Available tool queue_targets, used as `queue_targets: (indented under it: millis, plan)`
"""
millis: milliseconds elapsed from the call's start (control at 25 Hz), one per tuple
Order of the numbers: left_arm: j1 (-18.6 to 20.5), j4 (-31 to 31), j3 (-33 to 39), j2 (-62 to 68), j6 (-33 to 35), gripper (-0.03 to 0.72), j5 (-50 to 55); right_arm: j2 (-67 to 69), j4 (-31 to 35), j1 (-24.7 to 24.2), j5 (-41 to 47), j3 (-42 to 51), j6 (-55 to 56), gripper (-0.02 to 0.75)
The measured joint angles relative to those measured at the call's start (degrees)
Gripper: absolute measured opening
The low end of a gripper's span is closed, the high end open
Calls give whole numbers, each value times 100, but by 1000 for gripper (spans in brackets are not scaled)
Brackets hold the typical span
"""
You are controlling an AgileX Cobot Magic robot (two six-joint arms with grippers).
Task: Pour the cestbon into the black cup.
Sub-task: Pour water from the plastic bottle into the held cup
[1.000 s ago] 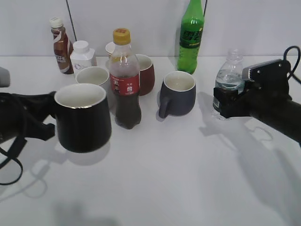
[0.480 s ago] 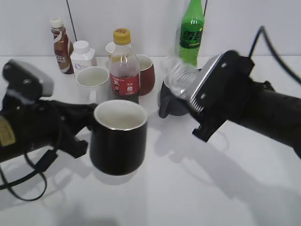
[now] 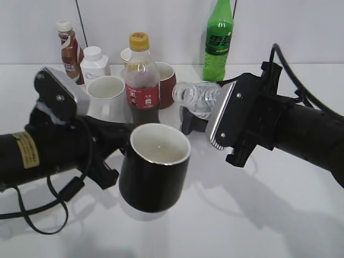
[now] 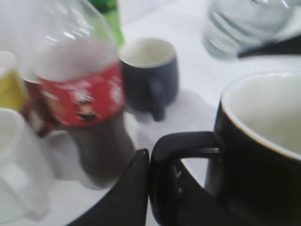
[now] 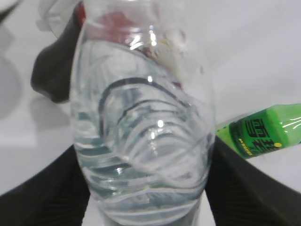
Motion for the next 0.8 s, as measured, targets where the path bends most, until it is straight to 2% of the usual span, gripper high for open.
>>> queue_targets:
  millis: [800]
  plan:
    - [-37,-214,0,234,0,56,-343,0,0,0,0,0,0,580]
